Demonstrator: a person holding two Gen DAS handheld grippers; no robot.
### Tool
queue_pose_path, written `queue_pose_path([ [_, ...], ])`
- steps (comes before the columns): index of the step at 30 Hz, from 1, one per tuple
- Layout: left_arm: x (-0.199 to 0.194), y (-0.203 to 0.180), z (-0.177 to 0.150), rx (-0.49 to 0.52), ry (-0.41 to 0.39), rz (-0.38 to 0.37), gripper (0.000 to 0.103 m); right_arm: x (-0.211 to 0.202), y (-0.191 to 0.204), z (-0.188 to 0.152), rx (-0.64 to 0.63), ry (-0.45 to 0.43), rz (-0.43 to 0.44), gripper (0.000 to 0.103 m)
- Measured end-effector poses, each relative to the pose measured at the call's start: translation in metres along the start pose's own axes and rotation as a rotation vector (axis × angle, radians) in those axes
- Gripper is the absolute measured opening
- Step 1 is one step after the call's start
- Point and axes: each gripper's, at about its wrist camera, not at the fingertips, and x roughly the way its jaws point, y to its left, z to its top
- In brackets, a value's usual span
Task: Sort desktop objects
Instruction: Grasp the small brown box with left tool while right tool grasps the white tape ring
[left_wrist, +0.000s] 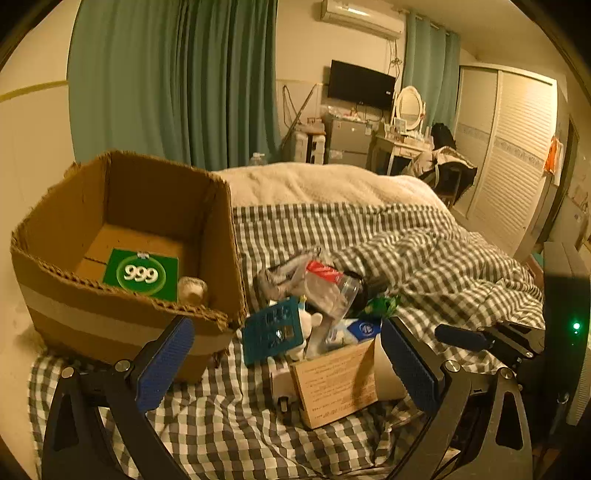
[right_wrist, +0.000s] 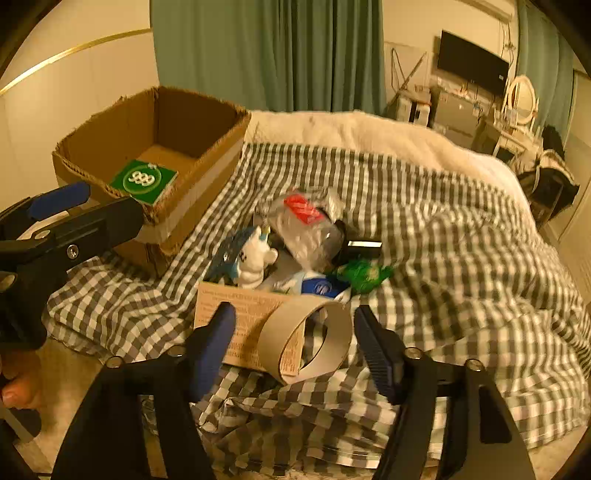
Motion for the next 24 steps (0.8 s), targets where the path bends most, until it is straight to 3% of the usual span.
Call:
queue_pose_path([
  [8,0.016,0.004,-0.009,-0.002,0.057,-0.008,0.103,0.022,-0.003,-0.007,0.019,0.067,0.041,0.028],
  [10,0.019,0.004,-0.010,0.005,0.065,-0.004,0.103,0.024,-0.002,-0.007,0.013,0.075,0.040,0.012],
  [18,0.040,-0.006,-0.022,0.050,0.122,-0.013,0.103,0.021,-0.007,-0.003,0.032,0.053,0.058,0.004],
  [24,0.059,-0.018,-0.032,0.064,0.188,-0.052,0.103,0.011,-0.020,0.008,0.056,0.003,0.033,0.003],
])
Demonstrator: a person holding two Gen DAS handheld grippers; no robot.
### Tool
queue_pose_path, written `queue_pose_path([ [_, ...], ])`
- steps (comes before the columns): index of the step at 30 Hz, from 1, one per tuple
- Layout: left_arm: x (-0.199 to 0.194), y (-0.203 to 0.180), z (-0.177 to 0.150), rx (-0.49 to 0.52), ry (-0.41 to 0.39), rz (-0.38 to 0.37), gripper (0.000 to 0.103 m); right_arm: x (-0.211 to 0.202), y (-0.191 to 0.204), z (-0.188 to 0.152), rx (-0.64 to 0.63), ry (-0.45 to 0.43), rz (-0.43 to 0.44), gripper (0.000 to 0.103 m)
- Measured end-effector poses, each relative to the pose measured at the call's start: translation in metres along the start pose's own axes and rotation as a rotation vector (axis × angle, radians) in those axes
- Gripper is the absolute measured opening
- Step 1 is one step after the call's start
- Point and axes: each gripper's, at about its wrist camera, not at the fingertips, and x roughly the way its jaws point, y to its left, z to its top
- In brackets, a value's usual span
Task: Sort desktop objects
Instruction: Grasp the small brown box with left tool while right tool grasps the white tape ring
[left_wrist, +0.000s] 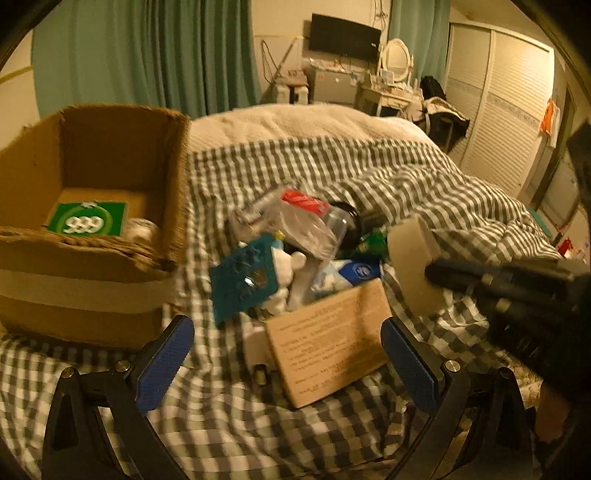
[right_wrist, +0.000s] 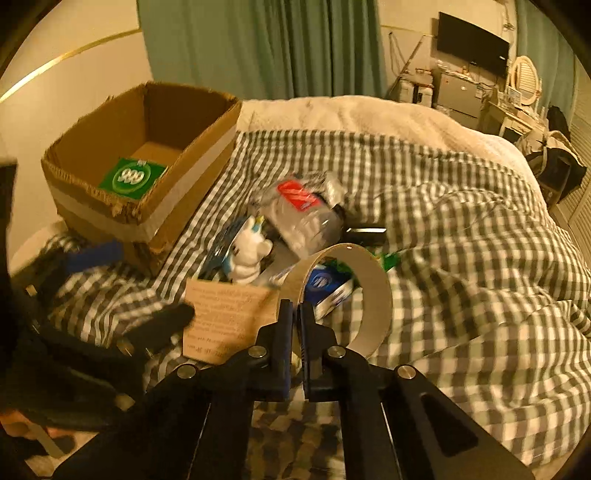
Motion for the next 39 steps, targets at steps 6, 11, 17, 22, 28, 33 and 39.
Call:
queue_pose_path([
  [6,0.025,-0.011,0.000,-0.021,0.078,-0.070,0.103,-0.016,-0.017,0.011,0.043,-0.047,-0.012,0.003],
  [11,0.051,-0.008,-0.002,-0.055,0.160,-0.097,0.103,-0.035,-0.022,0.022,0.060,-0.100,-0.009,0.003],
  [17,0.076,-0.011,-0.002,-0.093,0.236,-0.122,0.103,-0.056,-0.019,0.033,0.054,-0.156,0.003,0.003],
  [22,0.074,-0.034,0.000,-0.028,0.211,-0.139,0.094,-0.064,-0.016,0.037,0.054,-0.175,0.010,0.003],
  [28,0.051,-0.034,0.009,0.001,0.118,-0.124,0.056,-0.072,-0.020,0.039,0.049,-0.191,0.005,0.003],
  [33,0.037,-0.036,0.015,0.042,0.106,-0.158,0.048,-0.079,-0.021,0.041,0.044,-0.209,-0.014,0.003],
  [39,0.002,-0.047,0.014,0.113,0.064,-0.357,0.048,-0.091,-0.028,0.046,0.052,-0.240,-0.020,0.003],
])
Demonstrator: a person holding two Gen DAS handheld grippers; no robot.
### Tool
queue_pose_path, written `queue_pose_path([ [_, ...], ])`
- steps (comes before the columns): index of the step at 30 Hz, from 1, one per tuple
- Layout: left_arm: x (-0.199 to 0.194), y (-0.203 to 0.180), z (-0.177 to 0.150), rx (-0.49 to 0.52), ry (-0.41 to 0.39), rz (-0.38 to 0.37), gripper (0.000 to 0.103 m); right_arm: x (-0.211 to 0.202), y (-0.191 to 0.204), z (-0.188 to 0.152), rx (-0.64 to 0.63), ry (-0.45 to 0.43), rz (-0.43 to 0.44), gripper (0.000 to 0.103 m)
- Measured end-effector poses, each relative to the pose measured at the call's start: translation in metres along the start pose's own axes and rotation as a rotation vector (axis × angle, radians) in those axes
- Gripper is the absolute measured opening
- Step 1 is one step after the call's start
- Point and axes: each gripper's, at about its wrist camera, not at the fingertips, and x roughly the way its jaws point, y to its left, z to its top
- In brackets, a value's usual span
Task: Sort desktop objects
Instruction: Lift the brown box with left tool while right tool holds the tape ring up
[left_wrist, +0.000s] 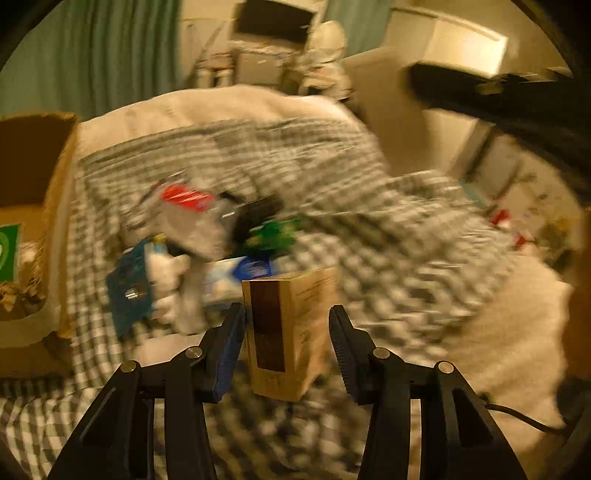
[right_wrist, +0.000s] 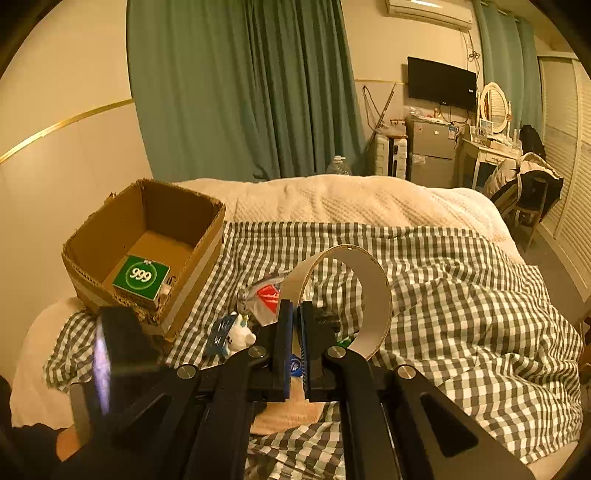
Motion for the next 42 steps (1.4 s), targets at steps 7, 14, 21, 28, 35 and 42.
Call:
queue_pose_path([
  [7,0.019,-0.030,0.000,0.142,-0.026,0.137,0.063,-0.009,-0.009,0.006,0.018,-0.024,-0.009,0.003],
  [14,0.003,-0.011,0.007,0.018,-0.065,-0.235,0.063,-0.016,-0.015,0.010,0.023,-0.041,-0.009,0.003],
  [21,0.029,0.015,-0.002,-0.093,-0.074,0.061,0.067,-0.026,-0.019,0.015,0.032,-0.067,-0.010,0.003],
  [28,0.001,0.018,-0.002,-0.092,-0.063,0.047,0.071,-0.028,-0.017,0.017,0.019,-0.073,-0.016,0.003],
  [35,-0.003,0.055,-0.015,-0.238,0.024,0.040,0.079,-0.033,-0.017,0.020,0.022,-0.084,-0.006,0.003],
  [42,0.045,0.081,-0.030,-0.332,0.147,-0.124,0.079,-0.032,-0.011,0.021,0.012,-0.087,0.007,0.003],
])
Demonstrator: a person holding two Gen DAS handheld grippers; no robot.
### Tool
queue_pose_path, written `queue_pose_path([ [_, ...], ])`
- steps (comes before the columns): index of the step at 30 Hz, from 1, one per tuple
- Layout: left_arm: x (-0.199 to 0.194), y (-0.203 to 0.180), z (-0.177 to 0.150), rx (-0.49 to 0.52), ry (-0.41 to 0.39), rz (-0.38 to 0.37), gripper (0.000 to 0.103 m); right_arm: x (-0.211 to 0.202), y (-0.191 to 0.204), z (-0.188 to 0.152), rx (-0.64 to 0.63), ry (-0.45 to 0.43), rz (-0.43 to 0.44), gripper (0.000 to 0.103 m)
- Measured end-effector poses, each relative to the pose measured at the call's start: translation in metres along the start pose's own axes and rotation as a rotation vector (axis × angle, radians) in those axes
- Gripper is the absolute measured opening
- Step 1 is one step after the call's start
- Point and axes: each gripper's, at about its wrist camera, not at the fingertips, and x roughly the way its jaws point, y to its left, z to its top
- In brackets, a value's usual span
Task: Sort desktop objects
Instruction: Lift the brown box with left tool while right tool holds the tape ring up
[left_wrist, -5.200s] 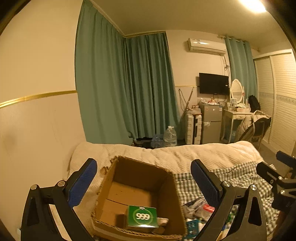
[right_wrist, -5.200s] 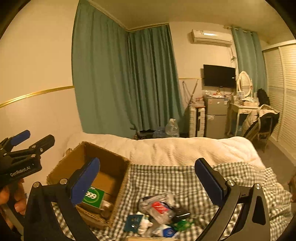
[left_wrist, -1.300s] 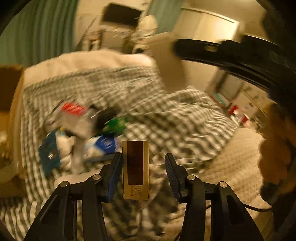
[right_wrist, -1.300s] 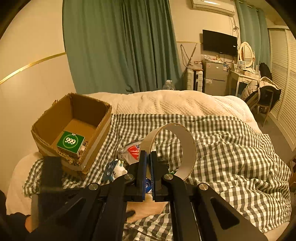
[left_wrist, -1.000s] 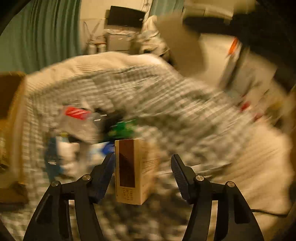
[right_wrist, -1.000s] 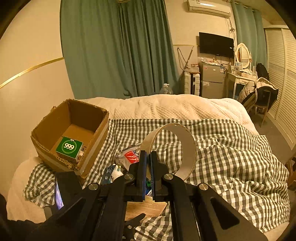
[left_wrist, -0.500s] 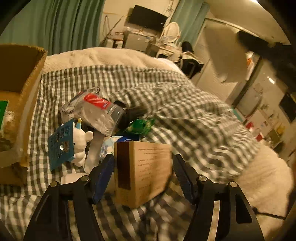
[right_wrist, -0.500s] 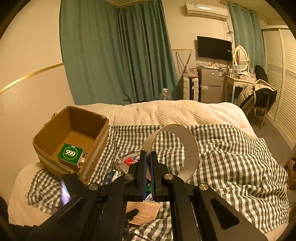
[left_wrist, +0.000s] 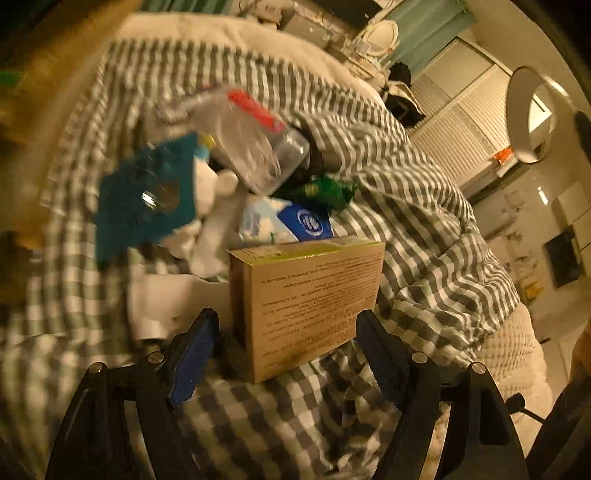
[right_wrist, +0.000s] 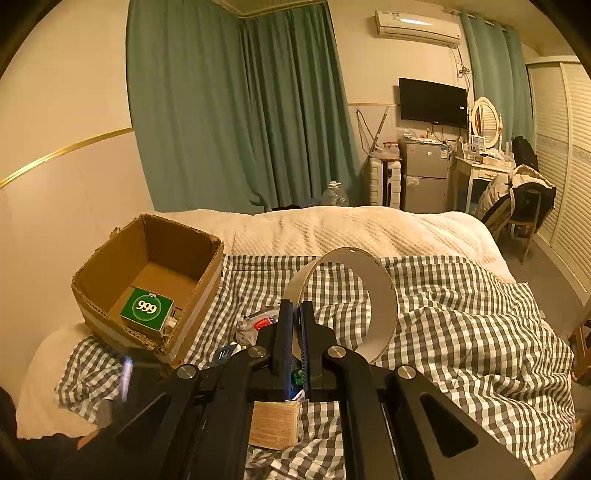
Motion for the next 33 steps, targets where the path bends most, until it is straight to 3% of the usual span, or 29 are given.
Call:
queue_pose_path([
  [6,0.021,-0.021,0.000,0.079,0.032,-0.099,0.083,-0.002,0.010,0.006,0.000,-0.024,0.020,0.003],
  [9,0.030,-0.034,-0.004,0.130,0.054,-0.086,0.065,-0.011,0.022,0.014,-0.019,-0.062,0.042,0.003],
  [15,0.024,-0.038,-0.002,0.149,0.026,-0.126,0.065,-0.028,0.050,0.025,-0.071,-0.130,0.087,0.003],
  [17,0.031,-0.031,0.004,0.095,0.044,-0.075,0.073,-0.031,0.055,0.027,-0.082,-0.140,0.092,0.003],
  [22,0.050,-0.028,0.007,0.018,0.121,-0.149,0.092,-0.036,0.061,0.031,-0.092,-0.151,0.111,0.003],
  [25,0.062,-0.036,0.010,0.002,0.136,-0.186,0.094,-0.037,0.061,0.033,-0.094,-0.153,0.117,0.003],
  [27,0.061,-0.042,0.011,0.009,0.088,-0.191,0.093,-0.037,0.062,0.034,-0.094,-0.154,0.119,0.003],
  [30,0.052,-0.054,0.013,0.071,0.038,-0.176,0.074,-0.039,0.063,0.035,-0.100,-0.159,0.117,0.003],
  [33,0.033,-0.054,0.017,0.073,-0.046,-0.173,0.053,-0.041,0.060,0.037,-0.089,-0.166,0.118,0.003],
])
